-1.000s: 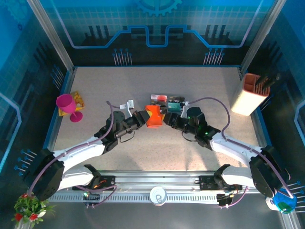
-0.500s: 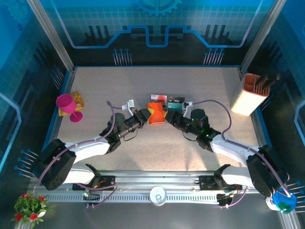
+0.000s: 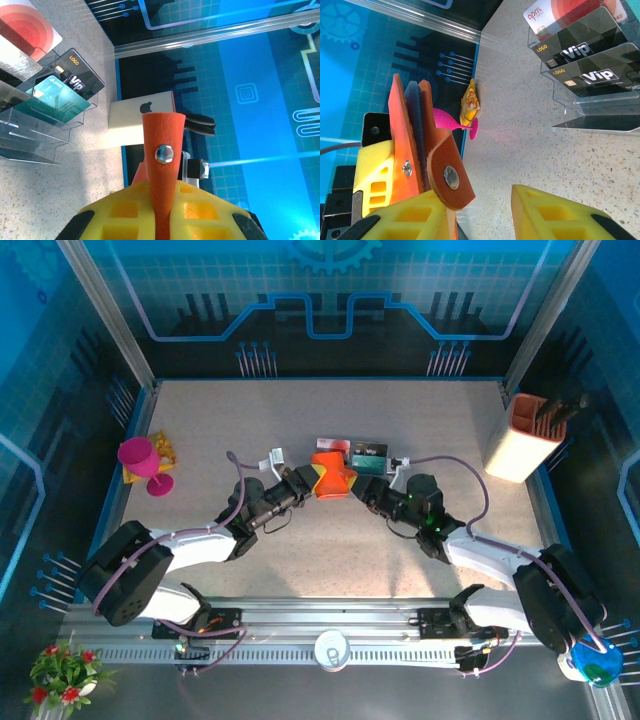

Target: Put the credit cards into the card holder

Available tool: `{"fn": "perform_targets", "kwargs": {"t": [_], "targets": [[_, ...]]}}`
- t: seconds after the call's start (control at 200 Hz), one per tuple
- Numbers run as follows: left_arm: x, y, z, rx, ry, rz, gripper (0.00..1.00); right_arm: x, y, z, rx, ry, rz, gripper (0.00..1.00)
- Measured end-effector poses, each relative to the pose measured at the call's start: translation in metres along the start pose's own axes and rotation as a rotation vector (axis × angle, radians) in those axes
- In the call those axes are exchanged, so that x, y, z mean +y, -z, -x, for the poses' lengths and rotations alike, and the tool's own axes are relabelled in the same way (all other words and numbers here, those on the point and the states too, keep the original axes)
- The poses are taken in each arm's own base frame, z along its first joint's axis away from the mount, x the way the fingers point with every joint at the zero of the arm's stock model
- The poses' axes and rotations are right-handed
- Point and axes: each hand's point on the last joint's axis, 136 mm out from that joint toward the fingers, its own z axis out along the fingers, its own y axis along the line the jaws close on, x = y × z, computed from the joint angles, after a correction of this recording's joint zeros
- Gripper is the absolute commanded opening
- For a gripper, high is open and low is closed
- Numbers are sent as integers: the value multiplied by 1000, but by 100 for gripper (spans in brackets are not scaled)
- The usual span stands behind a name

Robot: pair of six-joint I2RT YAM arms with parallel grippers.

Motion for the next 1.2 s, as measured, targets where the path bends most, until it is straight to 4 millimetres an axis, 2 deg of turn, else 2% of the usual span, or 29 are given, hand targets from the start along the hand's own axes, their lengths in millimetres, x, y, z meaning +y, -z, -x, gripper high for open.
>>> {"fn": "perform_targets", "kwargs": {"t": [0.31,0.58,1.011,1.106,1.201], "targets": [[-1,0,0,-1,-1,-9,0,1,1,-1,8,-37,38,35],[-3,-1,0,-2,-3,-15,0,10,-1,2,15,-63,98,35],[0,-2,2,-13,-2,-11,0,17,-11,3,42,-124,192,40],[0,-2,-1,-7,-2,-12,0,19,-13,1,56,-139,214,37],[0,-3,-1,-6,-2,-12,0,20,-14,0,65,-152,234,29]]}}
